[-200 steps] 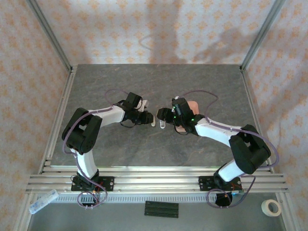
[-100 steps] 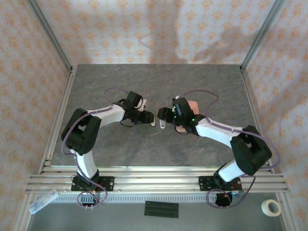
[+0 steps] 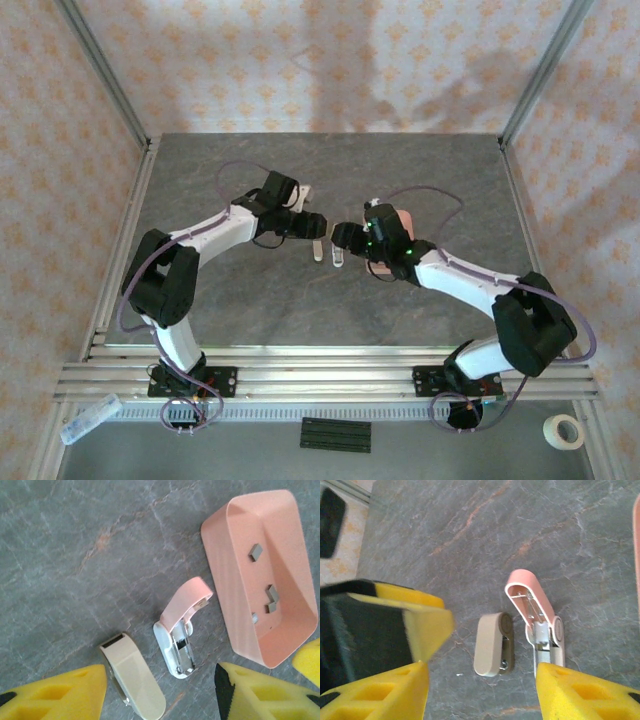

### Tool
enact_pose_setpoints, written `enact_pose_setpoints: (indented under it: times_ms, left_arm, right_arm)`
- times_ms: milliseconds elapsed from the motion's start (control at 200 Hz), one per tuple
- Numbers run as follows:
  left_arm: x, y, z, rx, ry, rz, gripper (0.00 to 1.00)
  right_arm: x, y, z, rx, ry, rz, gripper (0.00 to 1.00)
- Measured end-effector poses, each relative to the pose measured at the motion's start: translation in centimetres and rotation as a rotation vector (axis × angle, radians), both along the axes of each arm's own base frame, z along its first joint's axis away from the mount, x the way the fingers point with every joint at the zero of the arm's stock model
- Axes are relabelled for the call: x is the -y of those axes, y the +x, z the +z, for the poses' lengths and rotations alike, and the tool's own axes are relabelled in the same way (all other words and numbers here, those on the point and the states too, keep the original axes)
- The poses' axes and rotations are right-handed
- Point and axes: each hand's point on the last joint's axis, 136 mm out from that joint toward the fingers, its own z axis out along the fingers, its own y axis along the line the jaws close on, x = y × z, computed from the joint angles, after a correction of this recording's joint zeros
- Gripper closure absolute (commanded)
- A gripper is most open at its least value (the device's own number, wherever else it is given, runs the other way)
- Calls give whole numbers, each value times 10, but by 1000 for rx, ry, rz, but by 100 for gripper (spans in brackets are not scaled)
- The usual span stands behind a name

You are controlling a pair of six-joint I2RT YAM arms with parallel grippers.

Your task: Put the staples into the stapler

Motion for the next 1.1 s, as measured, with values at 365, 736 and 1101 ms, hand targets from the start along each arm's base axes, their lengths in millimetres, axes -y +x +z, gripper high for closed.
enact_pose_setpoints:
  times_ms: [365,736,1101]
  left_arm:
    - [16,32,37,159,1,-94,34]
    - [39,53,16,178,-8,-220,31]
    - [68,54,-25,114,-56,-313,33]
  right_arm:
    - [33,-1,-17,-35,14,-84,41]
    - [39,-3,-22,-49,35,-105,41]
    - [40,-3,-13,-28,47,-104,41]
